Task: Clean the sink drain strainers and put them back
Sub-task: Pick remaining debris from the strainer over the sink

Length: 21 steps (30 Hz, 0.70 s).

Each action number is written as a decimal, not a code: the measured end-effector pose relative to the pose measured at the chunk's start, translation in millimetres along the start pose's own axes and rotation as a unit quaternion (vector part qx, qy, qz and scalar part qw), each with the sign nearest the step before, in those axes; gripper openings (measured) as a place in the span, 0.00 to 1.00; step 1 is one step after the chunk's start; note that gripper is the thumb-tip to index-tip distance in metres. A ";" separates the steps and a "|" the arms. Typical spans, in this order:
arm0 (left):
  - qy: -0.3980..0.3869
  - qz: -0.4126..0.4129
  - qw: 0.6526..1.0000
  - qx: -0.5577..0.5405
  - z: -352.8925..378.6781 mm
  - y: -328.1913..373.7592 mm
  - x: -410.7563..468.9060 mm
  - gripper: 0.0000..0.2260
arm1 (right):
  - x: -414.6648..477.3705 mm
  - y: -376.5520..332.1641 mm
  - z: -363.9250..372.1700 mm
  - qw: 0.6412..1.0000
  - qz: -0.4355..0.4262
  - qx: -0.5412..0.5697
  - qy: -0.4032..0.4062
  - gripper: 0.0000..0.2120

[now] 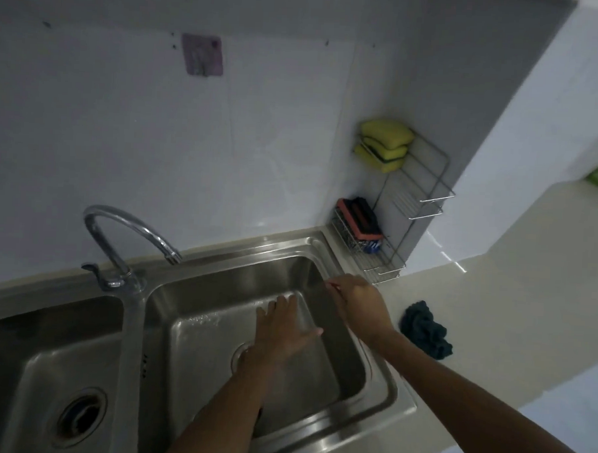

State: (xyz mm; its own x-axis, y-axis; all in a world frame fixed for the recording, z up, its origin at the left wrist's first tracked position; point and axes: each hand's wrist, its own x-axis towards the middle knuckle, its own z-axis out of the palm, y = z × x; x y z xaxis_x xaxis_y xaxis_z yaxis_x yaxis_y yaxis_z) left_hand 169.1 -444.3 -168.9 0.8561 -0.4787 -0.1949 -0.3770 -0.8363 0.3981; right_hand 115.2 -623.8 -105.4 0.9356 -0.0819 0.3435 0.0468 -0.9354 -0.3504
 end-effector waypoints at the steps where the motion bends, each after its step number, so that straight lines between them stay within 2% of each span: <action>1: 0.012 0.012 1.000 0.001 -10.3 15.8 7.6 0.45 | 6.8 6.8 -12.2 1.000 0.003 -0.007 0.015 0.11; 4: 0.022 0.043 0.999 0.001 -32.6 58.8 30.2 0.46 | 19.0 34.7 -41.6 0.997 0.012 -0.039 0.066 0.10; 7: 0.019 0.071 0.997 -0.003 -39.6 93.2 49.8 0.46 | 22.2 66.1 -56.1 0.991 0.043 -0.107 0.068 0.07; 10: 0.010 0.089 0.996 -0.001 -34.6 118.0 65.2 0.45 | 21.0 92.4 -52.1 0.987 0.074 -0.139 0.038 0.07; 14: -0.016 0.076 0.997 0.009 -25.0 134.9 80.5 0.43 | 21.2 113.4 -30.8 0.984 0.096 -0.150 -0.028 0.14; 21: -0.009 0.070 0.997 0.010 -19.1 139.3 99.3 0.39 | 31.2 134.1 -6.5 0.974 0.126 -0.157 -0.105 0.19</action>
State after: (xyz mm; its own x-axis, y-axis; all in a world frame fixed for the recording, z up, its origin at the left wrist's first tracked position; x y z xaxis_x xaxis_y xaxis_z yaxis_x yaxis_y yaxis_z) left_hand 208.4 -603.2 -115.7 0.7884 -0.5954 -0.1548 -0.4989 -0.7660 0.4053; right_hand 148.4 -754.1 -136.0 0.9559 -0.2811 0.0846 -0.2720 -0.9566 -0.1045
